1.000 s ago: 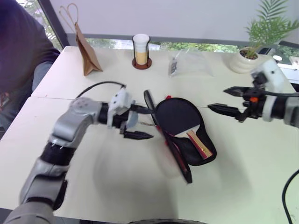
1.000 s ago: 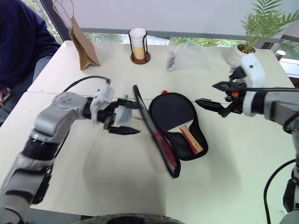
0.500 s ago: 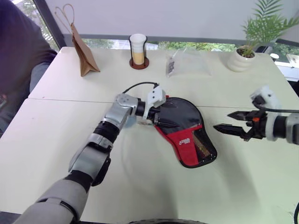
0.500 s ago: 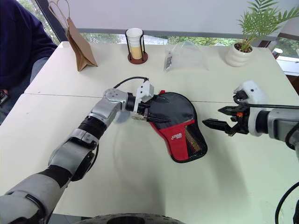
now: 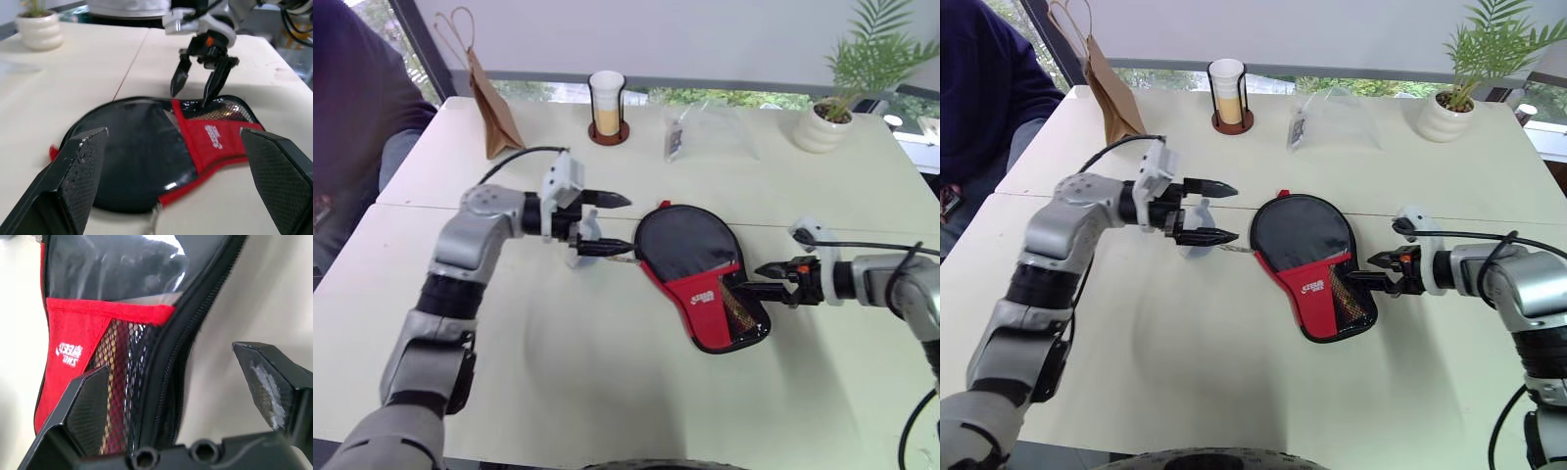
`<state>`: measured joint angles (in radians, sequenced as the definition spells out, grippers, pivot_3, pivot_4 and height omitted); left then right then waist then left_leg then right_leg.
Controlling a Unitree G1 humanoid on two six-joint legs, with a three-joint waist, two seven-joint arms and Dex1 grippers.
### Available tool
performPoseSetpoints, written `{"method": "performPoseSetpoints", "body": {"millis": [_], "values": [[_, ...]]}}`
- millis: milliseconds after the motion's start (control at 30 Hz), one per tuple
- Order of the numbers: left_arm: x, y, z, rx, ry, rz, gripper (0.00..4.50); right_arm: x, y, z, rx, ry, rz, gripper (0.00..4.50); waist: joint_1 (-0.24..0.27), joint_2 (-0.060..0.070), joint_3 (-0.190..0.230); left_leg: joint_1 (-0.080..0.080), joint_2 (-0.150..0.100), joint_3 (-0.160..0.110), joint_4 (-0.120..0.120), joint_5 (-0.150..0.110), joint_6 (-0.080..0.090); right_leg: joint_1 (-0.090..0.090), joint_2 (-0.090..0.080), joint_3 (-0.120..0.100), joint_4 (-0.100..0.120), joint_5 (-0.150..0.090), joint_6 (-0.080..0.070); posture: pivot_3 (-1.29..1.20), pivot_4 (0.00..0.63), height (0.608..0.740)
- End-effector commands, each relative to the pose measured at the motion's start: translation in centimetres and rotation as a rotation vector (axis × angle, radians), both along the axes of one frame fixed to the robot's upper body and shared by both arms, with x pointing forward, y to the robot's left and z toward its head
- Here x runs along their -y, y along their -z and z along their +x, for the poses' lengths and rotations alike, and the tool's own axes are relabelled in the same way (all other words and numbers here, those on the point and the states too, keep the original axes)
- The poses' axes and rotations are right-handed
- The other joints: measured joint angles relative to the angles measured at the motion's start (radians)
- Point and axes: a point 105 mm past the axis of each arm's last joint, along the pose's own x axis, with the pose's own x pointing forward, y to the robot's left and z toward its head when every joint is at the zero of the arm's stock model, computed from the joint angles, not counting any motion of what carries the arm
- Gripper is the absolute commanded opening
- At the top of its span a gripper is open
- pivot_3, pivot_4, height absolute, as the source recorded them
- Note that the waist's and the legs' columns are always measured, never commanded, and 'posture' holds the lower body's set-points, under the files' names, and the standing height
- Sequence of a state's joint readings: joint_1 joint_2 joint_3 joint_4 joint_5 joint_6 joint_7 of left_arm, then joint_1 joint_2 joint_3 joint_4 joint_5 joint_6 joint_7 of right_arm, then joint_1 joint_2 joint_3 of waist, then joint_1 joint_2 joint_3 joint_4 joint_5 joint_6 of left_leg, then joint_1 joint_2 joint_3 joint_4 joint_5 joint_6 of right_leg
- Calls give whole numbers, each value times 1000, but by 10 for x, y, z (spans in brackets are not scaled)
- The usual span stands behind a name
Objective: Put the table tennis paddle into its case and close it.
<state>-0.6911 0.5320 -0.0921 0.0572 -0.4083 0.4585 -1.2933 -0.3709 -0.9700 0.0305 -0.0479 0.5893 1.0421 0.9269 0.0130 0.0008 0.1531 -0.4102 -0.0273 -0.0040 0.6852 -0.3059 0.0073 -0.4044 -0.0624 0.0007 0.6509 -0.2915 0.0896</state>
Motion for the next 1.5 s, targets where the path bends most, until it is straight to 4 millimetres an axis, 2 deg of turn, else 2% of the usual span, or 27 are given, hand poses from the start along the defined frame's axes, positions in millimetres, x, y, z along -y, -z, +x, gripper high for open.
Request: {"method": "performPoseSetpoints", "body": {"millis": [33,167,333,433,467,500,633,767,1000,1367,1500], "values": [[-10,-17,-9,38,-54,-35,4500,-6,1,6,8,-35,18,4422,-2,0,0,0,0,0,0,0,0,1,0,0,0,0,0,0,150,740],[-19,-18,-13,37,-112,-36,4500,-9,9,6,-25,-48,32,4422,-3,0,0,1,0,0,0,0,0,1,0,0,0,0,0,0,150,740],[-29,-21,-15,42,-169,-29,4500,-13,25,-3,-91,-59,55,2162,-3,-1,0,1,0,0,0,0,0,1,0,0,0,0,0,0,150,740],[-32,-21,-16,43,-182,-25,4500,-15,30,-9,-120,-59,72,478,-1,-1,-1,1,0,0,0,0,0,1,0,0,0,0,0,0,150,740],[-32,-21,-17,44,-186,-26,4500,-17,33,-13,-136,-56,80,111,0,-2,-1,1,0,0,0,0,0,1,0,0,-1,0,0,0,150,740],[-32,-22,-16,45,-192,-30,4500,-20,37,-21,-165,-55,94,38,2,-2,-1,1,0,0,0,0,0,2,0,0,-1,0,0,0,150,740],[-33,-24,-14,48,-204,-37,4500,-31,45,-44,-240,-27,123,38,1,-3,-2,1,0,-1,0,0,0,2,0,-1,-1,0,0,0,150,740],[-33,-23,-14,44,-207,-40,4500,-50,53,-80,-324,1,184,38,1,-4,-3,2,0,-2,-1,0,0,2,0,-1,-1,0,0,0,150,740],[-30,-21,-16,30,-198,-42,4500,-73,59,-117,-384,113,289,38,0,-11,-8,3,1,-3,-2,-3,4,4,0,-1,-2,0,0,0,150,740],[-24,-18,-16,11,-171,-40,4500,-83,63,-144,-382,233,348,38,-1,-11,-9,4,1,-3,-3,-3,4,4,0,-1,-2,0,-1,0,150,740],[-23,-16,-15,13,-163,-29,4500,-73,61,-136,-355,269,335,1434,-2,-12,-10,4,1,-3,-3,-3,4,5,0,-1,-2,0,-1,0,150,740]]}}
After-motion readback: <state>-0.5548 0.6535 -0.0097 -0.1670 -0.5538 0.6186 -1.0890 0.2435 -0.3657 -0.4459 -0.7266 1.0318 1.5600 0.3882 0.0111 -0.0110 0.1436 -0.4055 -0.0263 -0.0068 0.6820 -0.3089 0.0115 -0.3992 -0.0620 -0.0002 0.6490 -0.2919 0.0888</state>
